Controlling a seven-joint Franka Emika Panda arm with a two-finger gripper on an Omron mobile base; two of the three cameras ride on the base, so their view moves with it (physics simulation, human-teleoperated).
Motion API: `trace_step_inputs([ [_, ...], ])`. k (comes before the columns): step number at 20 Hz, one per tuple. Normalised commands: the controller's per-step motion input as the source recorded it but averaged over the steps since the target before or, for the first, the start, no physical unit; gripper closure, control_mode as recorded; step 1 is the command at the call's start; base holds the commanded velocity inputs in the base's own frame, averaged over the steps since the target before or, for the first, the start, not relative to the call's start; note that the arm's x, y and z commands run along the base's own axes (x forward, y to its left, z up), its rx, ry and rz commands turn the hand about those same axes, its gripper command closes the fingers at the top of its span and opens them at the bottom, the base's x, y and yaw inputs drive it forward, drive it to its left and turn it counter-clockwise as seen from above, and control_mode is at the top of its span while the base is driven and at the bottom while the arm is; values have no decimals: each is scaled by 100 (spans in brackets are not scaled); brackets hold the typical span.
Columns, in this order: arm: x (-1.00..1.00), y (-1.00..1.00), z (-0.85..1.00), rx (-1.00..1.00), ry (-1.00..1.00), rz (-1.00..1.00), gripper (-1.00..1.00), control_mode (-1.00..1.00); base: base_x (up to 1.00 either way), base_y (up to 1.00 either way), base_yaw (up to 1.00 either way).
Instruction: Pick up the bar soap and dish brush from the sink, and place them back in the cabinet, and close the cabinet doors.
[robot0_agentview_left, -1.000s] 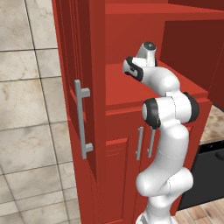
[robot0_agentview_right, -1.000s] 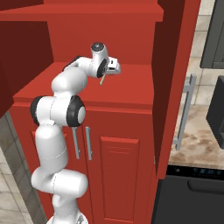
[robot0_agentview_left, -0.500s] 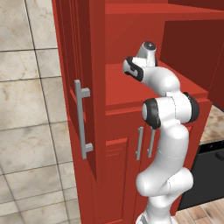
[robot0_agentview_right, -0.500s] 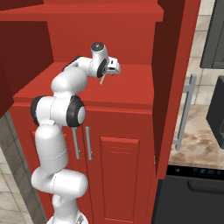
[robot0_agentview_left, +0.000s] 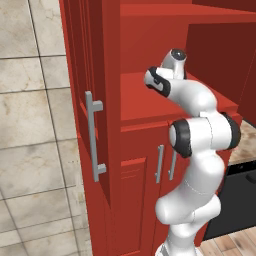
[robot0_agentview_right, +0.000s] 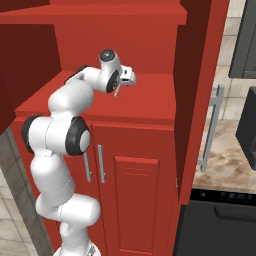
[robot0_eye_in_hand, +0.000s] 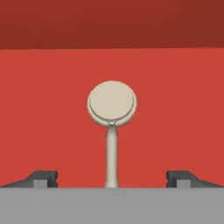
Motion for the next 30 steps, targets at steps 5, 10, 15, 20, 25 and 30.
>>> trace_step_inputs([
  [5,-73,0,0,0,-11,0,-100,-100,0,0,0],
  [10,-96,0,0,0,-10,0,-100,-100,0,0,0],
  [15,-97,0,1,0,-4,0,-100,-100,0,0,0],
  [20,-99,0,12,0,0,0,-100,-100,0,0,0],
  [25,-100,0,12,0,0,-2,-100,-100,0,0,0],
  [30,-100,0,12,0,3,-2,-100,-100,0,0,0],
])
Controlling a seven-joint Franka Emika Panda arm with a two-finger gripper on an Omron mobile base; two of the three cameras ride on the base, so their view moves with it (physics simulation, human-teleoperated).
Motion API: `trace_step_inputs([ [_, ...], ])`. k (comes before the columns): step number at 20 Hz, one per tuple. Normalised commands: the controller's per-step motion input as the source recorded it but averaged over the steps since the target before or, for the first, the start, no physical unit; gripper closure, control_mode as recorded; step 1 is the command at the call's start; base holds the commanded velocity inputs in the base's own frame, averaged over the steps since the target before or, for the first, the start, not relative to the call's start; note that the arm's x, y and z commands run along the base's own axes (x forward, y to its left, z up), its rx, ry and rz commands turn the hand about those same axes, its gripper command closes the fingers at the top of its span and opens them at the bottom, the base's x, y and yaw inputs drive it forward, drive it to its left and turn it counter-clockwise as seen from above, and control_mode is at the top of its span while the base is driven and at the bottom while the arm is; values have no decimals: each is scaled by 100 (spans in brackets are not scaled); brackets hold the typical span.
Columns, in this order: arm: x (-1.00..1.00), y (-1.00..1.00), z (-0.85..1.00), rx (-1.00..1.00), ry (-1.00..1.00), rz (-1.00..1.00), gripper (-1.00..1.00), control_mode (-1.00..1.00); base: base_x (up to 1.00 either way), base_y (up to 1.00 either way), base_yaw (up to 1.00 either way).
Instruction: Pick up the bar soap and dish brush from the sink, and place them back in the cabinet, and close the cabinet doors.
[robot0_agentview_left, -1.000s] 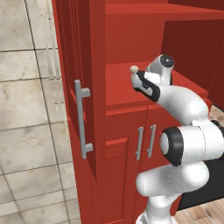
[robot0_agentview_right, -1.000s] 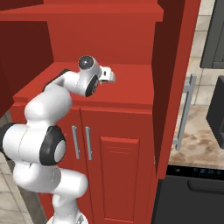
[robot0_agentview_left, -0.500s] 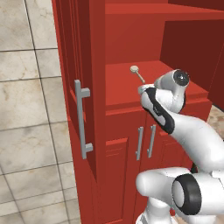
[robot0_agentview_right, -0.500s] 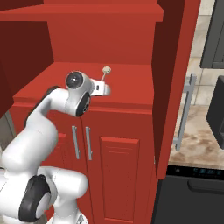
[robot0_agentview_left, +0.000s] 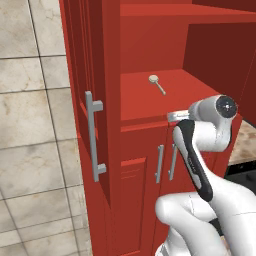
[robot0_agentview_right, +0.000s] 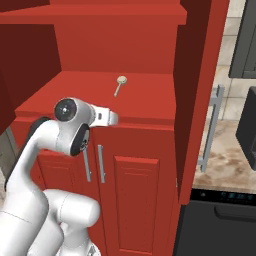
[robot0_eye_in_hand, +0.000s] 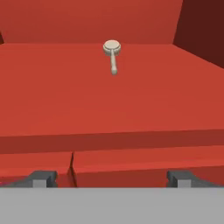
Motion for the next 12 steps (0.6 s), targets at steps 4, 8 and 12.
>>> trace_step_inputs([
  [4,-87,0,26,0,17,-4,-100,-100,0,0,0],
  [8,-73,0,24,0,24,-7,-100,-100,0,0,0],
  [12,-72,3,18,0,28,-8,-100,-100,0,0,0],
])
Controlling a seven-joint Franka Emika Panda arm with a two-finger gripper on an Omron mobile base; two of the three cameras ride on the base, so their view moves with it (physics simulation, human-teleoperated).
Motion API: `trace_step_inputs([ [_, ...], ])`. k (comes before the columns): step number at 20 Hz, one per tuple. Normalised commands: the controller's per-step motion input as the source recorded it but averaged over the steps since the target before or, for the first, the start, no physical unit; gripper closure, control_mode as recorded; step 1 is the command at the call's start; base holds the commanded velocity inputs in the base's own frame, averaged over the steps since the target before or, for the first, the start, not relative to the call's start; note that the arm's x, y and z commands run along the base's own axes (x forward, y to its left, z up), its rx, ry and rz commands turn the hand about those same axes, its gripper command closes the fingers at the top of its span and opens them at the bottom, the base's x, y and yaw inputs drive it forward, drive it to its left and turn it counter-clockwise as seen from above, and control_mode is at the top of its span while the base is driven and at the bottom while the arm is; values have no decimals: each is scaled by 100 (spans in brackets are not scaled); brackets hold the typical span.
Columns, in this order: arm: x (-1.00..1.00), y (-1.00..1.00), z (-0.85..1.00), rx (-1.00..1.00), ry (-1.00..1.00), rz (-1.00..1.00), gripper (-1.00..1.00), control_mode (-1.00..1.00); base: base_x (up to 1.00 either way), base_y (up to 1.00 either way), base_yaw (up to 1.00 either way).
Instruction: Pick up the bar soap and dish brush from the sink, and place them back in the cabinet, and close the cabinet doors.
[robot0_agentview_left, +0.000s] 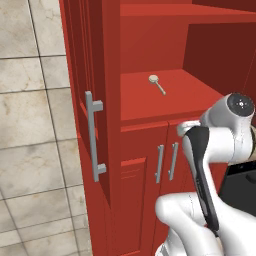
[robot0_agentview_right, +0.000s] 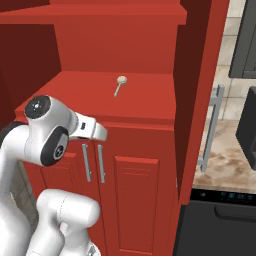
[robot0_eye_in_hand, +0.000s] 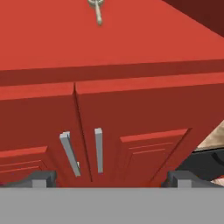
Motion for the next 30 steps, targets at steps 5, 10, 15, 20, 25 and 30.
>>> trace_step_inputs([
  [5,-68,1,12,0,27,-7,-100,-100,0,0,0],
  [10,-65,0,0,0,13,0,-100,-100,0,0,0],
  [15,-64,-20,-1,0,1,5,-100,-100,0,0,0],
  [20,-50,-11,-7,0,0,14,-100,-100,0,0,0],
  [25,-35,-6,-12,0,0,18,-100,-100,0,0,0],
  [30,-14,3,-8,0,0,11,-100,-100,0,0,0],
])
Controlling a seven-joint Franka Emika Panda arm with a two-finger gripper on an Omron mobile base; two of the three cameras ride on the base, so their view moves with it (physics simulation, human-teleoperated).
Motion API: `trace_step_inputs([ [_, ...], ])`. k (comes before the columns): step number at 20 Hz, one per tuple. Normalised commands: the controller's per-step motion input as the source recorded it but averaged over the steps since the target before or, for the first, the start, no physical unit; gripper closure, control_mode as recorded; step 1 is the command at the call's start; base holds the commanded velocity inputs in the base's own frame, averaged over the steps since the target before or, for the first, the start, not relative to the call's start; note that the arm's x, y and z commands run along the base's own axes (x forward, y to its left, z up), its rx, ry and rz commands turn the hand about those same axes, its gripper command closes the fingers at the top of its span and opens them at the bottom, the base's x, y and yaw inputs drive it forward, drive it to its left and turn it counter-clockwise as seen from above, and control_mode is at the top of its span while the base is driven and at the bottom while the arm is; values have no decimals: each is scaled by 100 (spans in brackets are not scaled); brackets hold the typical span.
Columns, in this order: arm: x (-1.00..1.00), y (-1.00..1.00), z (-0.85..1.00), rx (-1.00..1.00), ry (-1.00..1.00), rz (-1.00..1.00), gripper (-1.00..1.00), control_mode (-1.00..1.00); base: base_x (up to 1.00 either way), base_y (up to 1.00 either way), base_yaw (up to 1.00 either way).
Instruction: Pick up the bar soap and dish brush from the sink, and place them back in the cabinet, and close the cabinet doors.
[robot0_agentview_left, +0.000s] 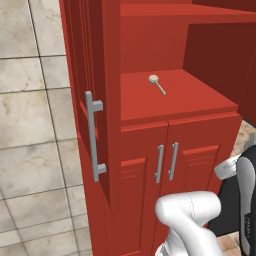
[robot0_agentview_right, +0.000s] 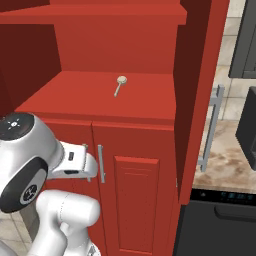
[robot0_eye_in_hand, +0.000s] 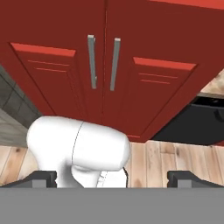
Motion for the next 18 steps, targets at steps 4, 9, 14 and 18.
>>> trace_step_inputs([
  [4,0,12,-1,0,0,4,-100,-100,0,0,0],
  [9,5,18,-2,0,0,1,-100,-100,0,0,0],
  [14,2,19,-1,0,0,0,-100,-100,0,0,0],
  [18,0,19,0,0,0,-1,-100,-100,0,0,0],
])
